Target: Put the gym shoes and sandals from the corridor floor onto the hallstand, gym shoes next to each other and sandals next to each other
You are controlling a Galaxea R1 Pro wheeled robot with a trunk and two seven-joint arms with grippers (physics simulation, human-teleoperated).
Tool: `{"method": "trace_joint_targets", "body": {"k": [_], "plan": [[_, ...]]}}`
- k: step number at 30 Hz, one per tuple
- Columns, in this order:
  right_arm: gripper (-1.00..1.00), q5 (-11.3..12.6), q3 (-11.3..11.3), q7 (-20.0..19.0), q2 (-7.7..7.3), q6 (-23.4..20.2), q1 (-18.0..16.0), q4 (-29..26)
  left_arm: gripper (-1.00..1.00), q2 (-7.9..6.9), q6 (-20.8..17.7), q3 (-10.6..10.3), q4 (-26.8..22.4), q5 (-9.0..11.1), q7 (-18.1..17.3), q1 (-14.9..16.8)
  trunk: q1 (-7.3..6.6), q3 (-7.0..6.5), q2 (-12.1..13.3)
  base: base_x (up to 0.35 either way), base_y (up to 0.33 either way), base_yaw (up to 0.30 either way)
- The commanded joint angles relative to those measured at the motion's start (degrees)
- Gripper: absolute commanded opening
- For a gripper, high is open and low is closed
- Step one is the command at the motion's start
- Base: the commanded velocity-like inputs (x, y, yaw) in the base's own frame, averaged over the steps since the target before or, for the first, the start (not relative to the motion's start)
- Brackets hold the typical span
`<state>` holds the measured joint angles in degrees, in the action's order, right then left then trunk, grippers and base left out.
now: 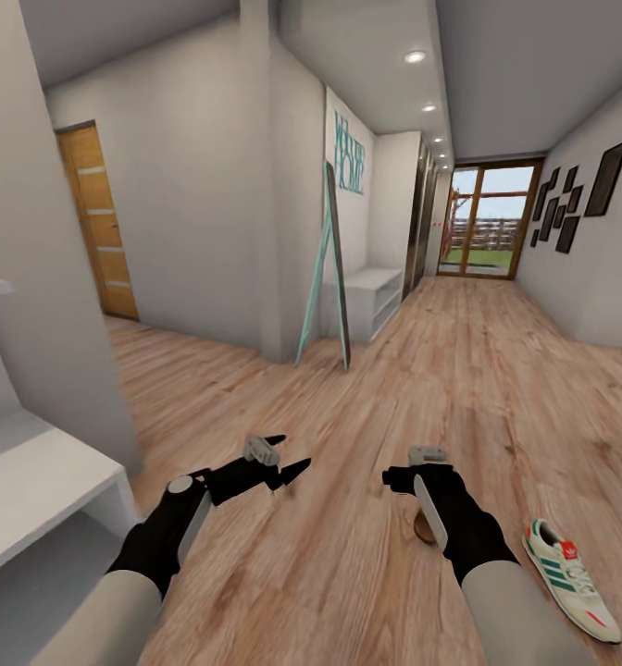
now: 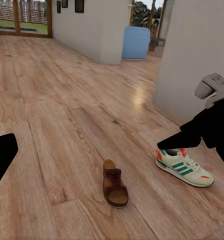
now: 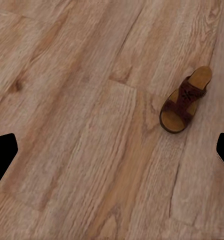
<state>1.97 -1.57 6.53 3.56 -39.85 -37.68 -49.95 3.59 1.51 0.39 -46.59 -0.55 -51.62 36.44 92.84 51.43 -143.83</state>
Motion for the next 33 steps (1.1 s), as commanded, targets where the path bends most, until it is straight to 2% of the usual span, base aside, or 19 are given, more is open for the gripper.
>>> {"method": "trace_joint_targets", "body": {"k": [1,33], "plan": [[1.00,0.2,-0.1,0.2,0.05,-0.2,0.0,-0.1,1.00,0.01,0.2,0.3,0.0,-0.1,-0.1,0.0,0.02,0.06,0.0,0.345,-0.034,-0.001],[1.00,0.2,-0.1,0.2,0.05,-0.2,0.0,-0.1,1.00,0.01,0.1,0.8,0.0,-0.1,-0.1,0.0,0.02,0.06,0.0,0.349,-0.002,0.000]]}}
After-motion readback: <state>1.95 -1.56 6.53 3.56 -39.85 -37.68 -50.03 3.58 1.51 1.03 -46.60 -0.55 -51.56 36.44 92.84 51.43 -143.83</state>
